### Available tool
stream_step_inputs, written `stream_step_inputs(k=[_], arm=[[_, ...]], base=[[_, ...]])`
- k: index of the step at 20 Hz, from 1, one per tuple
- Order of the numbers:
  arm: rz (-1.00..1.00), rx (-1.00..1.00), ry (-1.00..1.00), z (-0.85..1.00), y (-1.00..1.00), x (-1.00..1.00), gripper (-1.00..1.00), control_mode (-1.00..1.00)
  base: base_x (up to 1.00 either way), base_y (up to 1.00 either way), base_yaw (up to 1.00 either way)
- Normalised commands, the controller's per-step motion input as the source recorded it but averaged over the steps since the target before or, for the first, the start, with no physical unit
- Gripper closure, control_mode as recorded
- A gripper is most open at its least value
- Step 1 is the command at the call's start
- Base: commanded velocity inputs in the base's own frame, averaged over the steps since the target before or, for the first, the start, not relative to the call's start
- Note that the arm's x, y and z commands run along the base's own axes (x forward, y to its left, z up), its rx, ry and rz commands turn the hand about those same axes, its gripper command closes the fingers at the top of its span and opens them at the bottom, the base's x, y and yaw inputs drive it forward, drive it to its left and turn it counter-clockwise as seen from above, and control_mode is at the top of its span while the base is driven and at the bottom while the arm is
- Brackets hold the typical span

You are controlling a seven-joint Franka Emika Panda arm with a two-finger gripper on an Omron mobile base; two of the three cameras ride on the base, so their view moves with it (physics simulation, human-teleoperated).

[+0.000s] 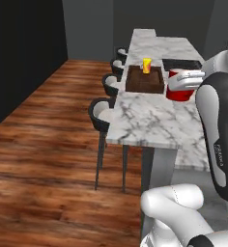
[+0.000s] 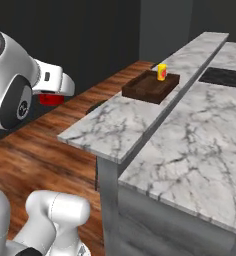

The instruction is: There is a tray on the dining counter. Grab the cup, mug, and pitcher and place them on the tray. The pitcher may be placed next to the tray if it cannot fit the tray.

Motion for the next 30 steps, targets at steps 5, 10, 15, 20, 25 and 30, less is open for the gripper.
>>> stream_step_inputs(k=[5,10,15,20,25,30], arm=[[0.00,0.00,0.00,0.00,0.00,0.00,1.00,1.00],[0.00,0.00,0.00,0.00,0.00,0.00,1.00,1.00],[0.00,0.00,0.00,0.00,0.00,0.00,1.00,1.00],[0.00,0.00,0.00,0.00,0.00,0.00,1.00,1.00],[0.00,0.00,0.00,0.00,0.00,0.00,1.00,1.00],[0.00,0.00,0.00,0.00,0.00,0.00,1.00,1.00]], base=[[0.36,0.67,-0.04],[0.34,0.56,-0.05],[0.41,0.43,-0.09],[0.49,0.31,-0.15],[0.52,0.27,-0.20],[0.26,0.41,-0.20]])
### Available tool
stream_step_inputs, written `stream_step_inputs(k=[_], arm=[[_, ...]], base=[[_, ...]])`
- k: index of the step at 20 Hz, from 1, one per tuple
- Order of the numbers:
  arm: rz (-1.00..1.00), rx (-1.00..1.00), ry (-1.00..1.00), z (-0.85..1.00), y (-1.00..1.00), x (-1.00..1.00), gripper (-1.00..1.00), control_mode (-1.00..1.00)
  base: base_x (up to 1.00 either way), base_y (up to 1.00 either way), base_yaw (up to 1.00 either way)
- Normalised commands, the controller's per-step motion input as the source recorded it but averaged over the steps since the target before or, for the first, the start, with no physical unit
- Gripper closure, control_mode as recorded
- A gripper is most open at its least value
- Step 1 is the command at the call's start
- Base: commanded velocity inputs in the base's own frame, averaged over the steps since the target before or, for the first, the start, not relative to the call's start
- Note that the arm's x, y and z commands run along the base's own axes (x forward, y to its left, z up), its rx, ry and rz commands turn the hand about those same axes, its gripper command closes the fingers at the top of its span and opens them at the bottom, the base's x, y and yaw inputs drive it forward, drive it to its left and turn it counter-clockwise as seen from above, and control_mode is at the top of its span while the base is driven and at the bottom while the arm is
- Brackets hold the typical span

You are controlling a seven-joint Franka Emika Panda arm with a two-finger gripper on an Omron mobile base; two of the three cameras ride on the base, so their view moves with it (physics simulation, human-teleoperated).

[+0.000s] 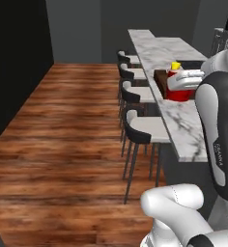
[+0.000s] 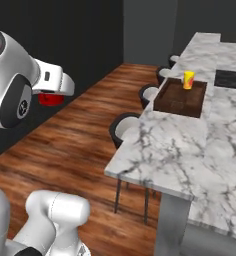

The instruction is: There is a tray on the dining counter. Grab the cup, mug, and pitcher and place them on the tray. The pitcher may be placed next to the tray if it cannot fit the tray.

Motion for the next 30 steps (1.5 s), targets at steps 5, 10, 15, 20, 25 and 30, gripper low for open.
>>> stream_step_inputs(k=[5,10,15,20,25,30], arm=[[0.00,0.00,0.00,0.00,0.00,0.00,1.00,1.00],[0.00,0.00,0.00,0.00,0.00,0.00,1.00,1.00],[0.00,0.00,0.00,0.00,0.00,0.00,1.00,1.00],[0.00,0.00,0.00,0.00,0.00,0.00,1.00,1.00],[0.00,0.00,0.00,0.00,0.00,0.00,1.00,1.00],[0.00,0.00,0.00,0.00,0.00,0.00,1.00,1.00]], base=[[0.04,0.61,-0.21],[0.41,0.47,-0.27],[0.62,0.22,-0.27],[0.73,0.18,-0.23],[0.66,0.39,-0.16],[0.29,0.57,-0.12]])
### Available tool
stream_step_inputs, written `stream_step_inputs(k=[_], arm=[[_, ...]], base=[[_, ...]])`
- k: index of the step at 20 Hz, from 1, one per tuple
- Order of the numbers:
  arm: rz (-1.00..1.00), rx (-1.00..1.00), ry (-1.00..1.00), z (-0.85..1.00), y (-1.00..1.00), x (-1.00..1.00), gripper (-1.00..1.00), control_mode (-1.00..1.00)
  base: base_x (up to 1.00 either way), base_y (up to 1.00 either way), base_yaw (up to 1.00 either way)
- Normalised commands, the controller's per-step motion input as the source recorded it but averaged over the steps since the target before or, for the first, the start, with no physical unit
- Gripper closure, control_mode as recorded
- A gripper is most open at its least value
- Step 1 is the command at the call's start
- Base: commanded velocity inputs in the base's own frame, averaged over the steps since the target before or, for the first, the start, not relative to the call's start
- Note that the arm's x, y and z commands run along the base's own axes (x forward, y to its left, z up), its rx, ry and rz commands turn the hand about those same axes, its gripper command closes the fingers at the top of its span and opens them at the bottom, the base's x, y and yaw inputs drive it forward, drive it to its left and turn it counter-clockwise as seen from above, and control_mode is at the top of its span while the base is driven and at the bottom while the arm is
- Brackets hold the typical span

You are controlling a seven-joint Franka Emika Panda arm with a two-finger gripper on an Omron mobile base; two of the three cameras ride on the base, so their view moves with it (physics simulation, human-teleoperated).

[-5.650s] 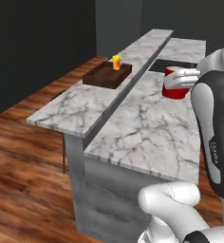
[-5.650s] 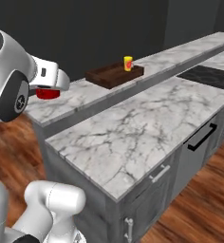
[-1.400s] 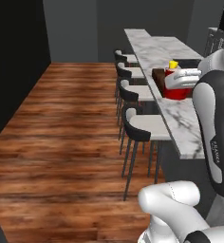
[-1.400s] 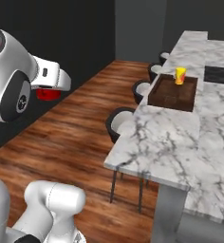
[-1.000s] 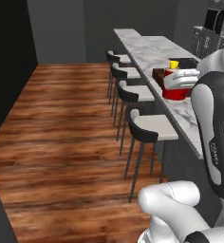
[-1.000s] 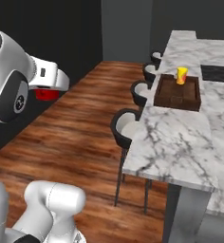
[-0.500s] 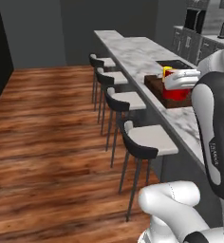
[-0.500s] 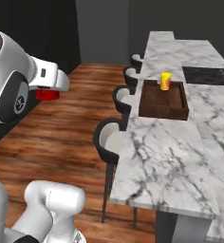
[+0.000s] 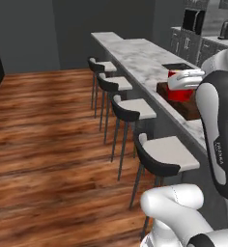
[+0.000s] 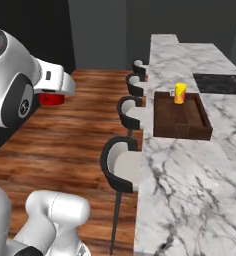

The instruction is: There is a tray on the dining counter. Grab the cup, mug, and pitcher and place them on the tray. The pitcher may be placed next to the tray if it cannot fit the tray.

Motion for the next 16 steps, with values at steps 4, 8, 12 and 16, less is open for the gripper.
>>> stream_step_inputs(k=[4,8,12,16], arm=[[0.00,0.00,0.00,0.00,0.00,0.00,1.00,1.00],[0.00,0.00,0.00,0.00,0.00,0.00,1.00,1.00],[0.00,0.00,0.00,0.00,0.00,0.00,1.00,1.00],[0.00,0.00,0.00,0.00,0.00,0.00,1.00,1.00]], base=[[0.00,0.64,-0.16],[0.06,0.58,-0.26],[0.23,0.56,-0.33],[0.26,0.48,-0.41]])
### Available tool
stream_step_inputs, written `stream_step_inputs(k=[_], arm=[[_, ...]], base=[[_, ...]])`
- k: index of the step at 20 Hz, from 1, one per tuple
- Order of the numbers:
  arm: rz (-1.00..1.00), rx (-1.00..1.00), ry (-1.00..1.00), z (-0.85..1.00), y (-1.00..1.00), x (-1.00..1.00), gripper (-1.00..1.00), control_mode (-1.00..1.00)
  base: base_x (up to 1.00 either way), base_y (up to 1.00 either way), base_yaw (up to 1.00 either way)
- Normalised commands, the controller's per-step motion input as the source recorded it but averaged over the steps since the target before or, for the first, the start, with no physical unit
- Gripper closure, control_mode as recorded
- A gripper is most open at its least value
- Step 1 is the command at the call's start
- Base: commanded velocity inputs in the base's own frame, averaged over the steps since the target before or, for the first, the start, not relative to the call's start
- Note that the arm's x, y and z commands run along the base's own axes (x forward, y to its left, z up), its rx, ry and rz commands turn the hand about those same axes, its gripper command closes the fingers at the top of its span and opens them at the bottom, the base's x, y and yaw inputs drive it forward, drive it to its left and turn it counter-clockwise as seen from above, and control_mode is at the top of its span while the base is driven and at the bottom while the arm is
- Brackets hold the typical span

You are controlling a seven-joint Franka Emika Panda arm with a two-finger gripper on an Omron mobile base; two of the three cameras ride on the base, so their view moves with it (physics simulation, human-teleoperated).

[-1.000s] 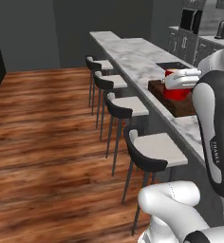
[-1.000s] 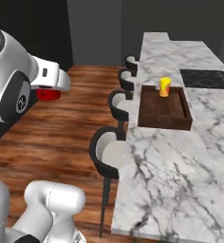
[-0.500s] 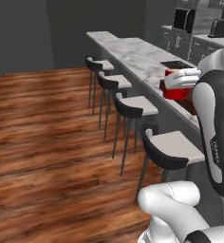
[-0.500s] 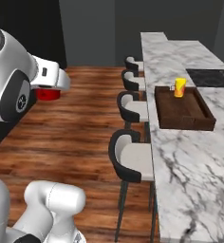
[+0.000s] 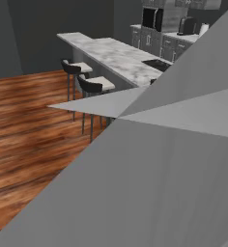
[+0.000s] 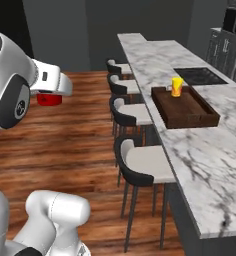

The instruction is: There is a tray on the dining counter. Grab the cup, mug, and pitcher and place them on the tray. The pitcher may be placed next to the tray if it cannot fit the tray.

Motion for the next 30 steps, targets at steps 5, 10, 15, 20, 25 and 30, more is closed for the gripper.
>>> stream_step_inputs(k=[5,10,15,20,25,30], arm=[[0.00,0.00,0.00,0.00,0.00,0.00,1.00,1.00],[0.00,0.00,0.00,0.00,0.00,0.00,1.00,1.00],[0.00,0.00,0.00,0.00,0.00,0.00,1.00,1.00],[0.00,0.00,0.00,0.00,0.00,0.00,1.00,1.00],[0.00,0.00,0.00,0.00,0.00,0.00,1.00,1.00],[0.00,0.00,0.00,0.00,0.00,0.00,1.00,1.00]], base=[[0.28,0.46,-0.50],[0.23,0.48,-0.53],[0.18,0.54,-0.54],[0.11,0.64,-0.56],[0.41,0.69,-0.54],[0.95,0.42,-0.25]])
